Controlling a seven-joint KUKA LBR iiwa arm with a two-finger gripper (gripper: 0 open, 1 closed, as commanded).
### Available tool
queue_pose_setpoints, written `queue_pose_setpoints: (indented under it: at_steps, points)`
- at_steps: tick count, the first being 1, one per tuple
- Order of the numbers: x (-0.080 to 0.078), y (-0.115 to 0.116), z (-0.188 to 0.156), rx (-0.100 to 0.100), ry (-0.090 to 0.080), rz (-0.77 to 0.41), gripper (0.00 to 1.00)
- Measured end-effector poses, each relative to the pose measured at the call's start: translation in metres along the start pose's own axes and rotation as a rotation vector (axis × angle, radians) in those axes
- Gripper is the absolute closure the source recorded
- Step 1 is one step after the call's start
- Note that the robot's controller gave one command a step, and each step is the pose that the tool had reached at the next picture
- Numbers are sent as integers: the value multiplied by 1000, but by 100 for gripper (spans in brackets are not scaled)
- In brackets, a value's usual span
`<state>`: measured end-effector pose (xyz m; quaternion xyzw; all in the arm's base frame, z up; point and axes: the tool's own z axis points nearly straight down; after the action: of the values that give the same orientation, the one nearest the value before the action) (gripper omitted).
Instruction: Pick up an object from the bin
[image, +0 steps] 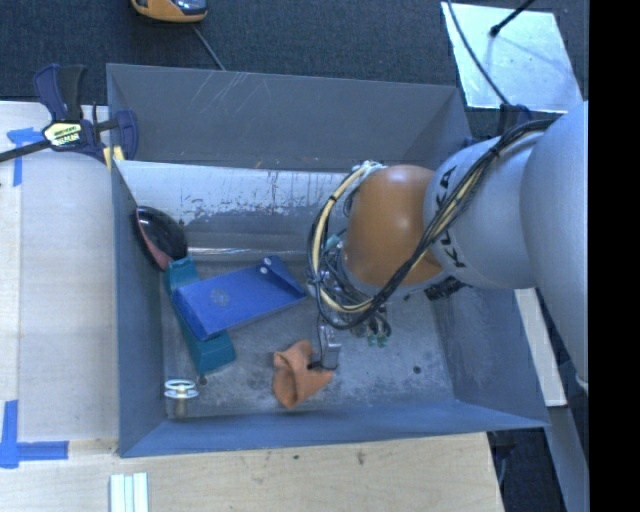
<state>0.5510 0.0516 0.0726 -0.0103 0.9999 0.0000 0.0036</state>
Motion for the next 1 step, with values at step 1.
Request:
queue_pose_setpoints:
  at_steps: [1]
  points:
    - [22,20,1,-1,2,-138,100]
